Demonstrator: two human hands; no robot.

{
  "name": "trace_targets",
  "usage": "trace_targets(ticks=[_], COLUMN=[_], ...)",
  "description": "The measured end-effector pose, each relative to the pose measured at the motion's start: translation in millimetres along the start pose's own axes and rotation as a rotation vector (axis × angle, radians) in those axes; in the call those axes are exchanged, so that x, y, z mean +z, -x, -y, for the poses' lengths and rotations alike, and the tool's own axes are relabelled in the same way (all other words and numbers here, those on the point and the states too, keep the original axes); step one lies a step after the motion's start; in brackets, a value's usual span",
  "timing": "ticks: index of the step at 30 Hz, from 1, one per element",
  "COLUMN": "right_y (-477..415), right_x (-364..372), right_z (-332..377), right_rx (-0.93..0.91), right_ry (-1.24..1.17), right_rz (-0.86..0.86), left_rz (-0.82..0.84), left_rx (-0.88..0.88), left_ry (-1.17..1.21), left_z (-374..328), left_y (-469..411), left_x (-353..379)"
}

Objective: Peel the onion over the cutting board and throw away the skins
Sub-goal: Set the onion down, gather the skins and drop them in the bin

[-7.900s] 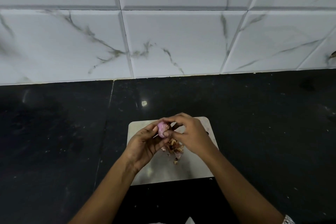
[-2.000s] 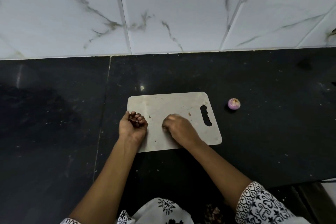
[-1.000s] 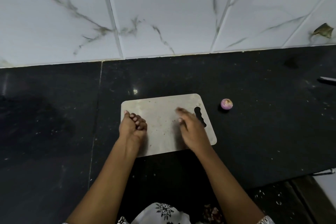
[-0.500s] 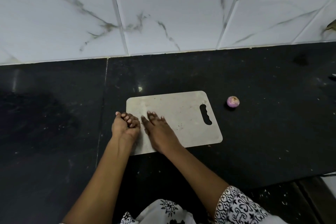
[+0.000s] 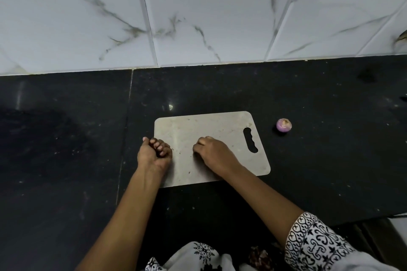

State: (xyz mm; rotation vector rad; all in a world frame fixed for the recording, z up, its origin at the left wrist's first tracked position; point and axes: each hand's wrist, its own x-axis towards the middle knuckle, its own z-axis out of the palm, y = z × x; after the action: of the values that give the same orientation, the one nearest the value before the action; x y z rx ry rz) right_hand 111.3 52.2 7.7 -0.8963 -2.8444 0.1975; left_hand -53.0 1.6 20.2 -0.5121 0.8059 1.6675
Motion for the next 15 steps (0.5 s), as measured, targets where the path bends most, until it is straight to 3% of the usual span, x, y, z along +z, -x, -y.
trace_targets(ticks=[2,3,5,7,10,15], right_y=[-3.5,-5.8,-8.5,-3.5,7.7,19.6], right_x=[0.9,0.4,-11.8,-28.5,-53.2,-71.4], right_z=[-5.3,-10.8,-22.4,-27.8,-9.3,19.2], right_rx=[0.086,0.226,0.695,0.938,0.846,0.717], right_ry=[-0.048,-0.187,-0.793,-1.492,-1.773,-1.674], right_rz=[-0.070,-0.160,-0.319,-0.382,-0.393,-0.632], left_rz=[-0.004,0.003,0.018,0.034,0.076,0.217], left_rx=[0.006,0.005,0.004,-0.003,-0.031,-0.059], left_ry=[-0.026,-0.036,-0.044,-0.037,-0.015,-0.010], left_z=[3.6,5.3,10.3,18.6,39.9,86.2], left_y=[0.8,1.2,2.2,4.8,12.1,30.8], left_x=[1.0,1.9,3.8,6.7,20.0,52.0])
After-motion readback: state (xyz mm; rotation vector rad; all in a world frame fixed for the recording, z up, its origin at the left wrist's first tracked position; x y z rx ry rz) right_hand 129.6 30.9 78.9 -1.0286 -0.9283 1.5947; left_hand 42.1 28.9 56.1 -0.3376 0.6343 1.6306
